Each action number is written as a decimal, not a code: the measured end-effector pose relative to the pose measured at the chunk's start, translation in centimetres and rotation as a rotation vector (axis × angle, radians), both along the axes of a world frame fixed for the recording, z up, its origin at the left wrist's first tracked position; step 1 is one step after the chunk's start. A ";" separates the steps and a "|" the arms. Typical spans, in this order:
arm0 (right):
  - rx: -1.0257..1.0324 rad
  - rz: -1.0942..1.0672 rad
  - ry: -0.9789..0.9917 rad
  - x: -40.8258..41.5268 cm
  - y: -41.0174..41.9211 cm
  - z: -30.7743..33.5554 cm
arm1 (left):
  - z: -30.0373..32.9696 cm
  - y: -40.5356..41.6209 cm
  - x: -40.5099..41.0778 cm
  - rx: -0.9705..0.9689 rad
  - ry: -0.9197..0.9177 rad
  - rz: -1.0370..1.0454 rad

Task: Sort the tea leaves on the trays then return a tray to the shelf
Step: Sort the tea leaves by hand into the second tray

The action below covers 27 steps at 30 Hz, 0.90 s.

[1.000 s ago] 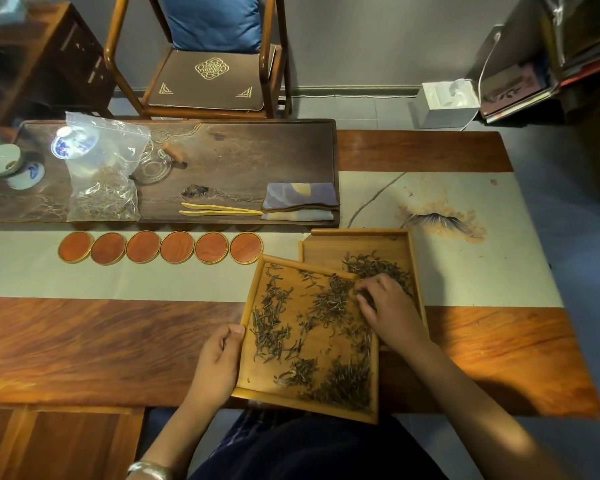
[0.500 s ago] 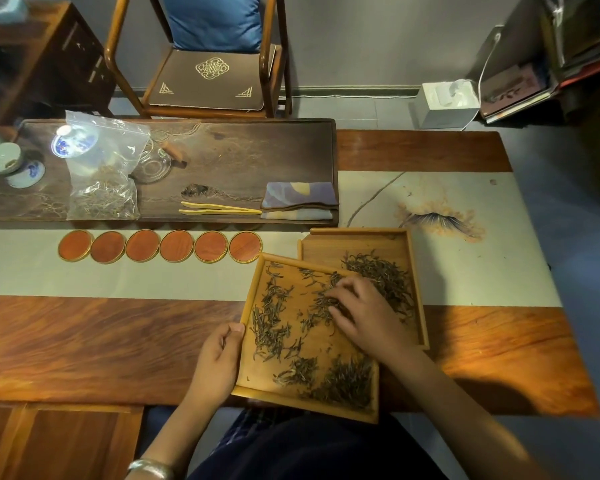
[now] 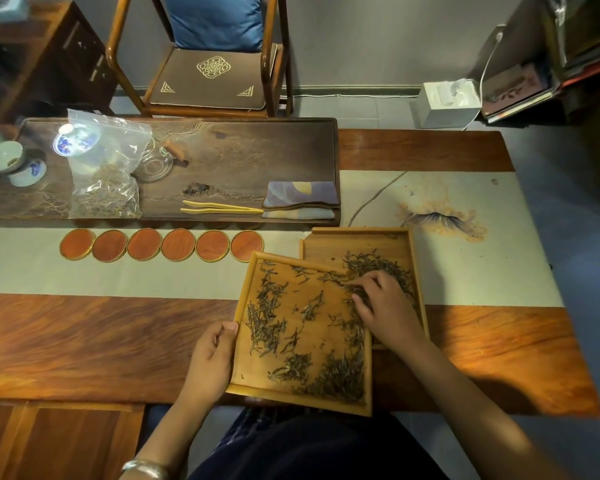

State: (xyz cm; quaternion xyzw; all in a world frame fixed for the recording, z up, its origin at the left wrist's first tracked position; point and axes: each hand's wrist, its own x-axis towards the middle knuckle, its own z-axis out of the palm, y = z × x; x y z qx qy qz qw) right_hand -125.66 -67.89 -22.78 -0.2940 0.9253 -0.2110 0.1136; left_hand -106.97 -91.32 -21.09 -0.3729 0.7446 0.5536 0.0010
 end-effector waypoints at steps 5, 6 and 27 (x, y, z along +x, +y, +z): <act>-0.013 -0.036 -0.021 -0.4 0.6 -0.2 | 0.0 0.0 -0.1 0.000 -0.005 0.002; -0.019 -0.046 -0.027 -0.4 0.7 -0.2 | -0.1 0.0 -0.1 -0.001 -0.005 0.002; -0.060 0.276 -0.060 5.4 2.7 1.2 | -0.3 -0.2 -0.9 0.016 -0.021 -0.010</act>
